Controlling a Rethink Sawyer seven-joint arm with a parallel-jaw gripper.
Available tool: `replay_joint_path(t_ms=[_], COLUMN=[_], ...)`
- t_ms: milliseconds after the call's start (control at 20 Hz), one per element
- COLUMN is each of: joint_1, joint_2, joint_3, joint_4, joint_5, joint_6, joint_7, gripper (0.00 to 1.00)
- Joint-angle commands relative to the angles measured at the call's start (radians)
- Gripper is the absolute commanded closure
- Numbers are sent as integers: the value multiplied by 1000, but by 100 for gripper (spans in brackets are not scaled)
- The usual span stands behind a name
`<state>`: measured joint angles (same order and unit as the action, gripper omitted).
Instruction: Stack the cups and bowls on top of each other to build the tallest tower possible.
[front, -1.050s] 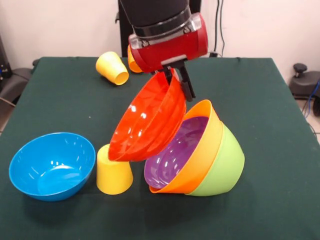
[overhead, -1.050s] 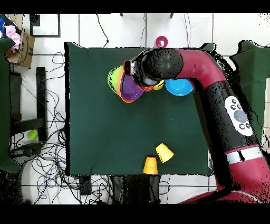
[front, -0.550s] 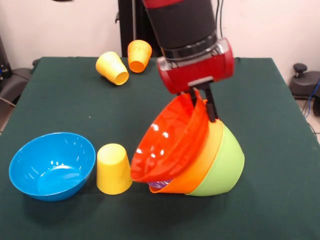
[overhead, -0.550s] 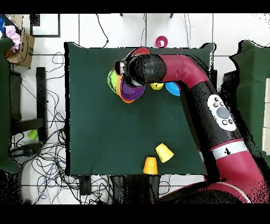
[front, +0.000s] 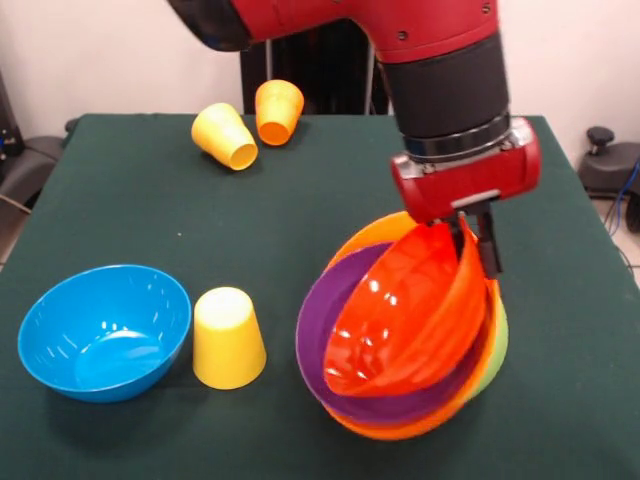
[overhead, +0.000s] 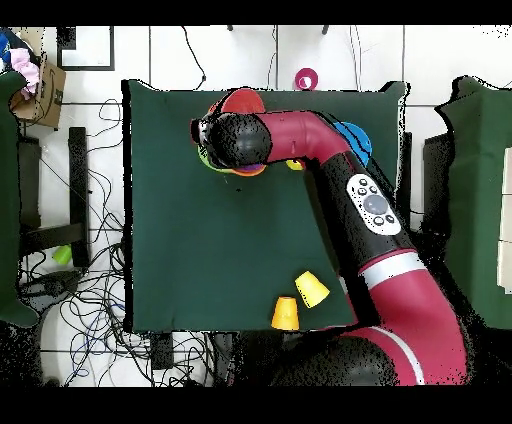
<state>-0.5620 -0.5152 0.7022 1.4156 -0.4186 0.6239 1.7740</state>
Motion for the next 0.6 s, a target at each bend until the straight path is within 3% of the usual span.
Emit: replay_joint_path(t_ms=[50,600], joint_1=[40,93], joint_2=[60,41], joint_3=[-154,-222], joint_4=[57,42], joint_5=[-30,-20], joint_6=[-18,98], joint_7=[138,77], gripper=[100,100])
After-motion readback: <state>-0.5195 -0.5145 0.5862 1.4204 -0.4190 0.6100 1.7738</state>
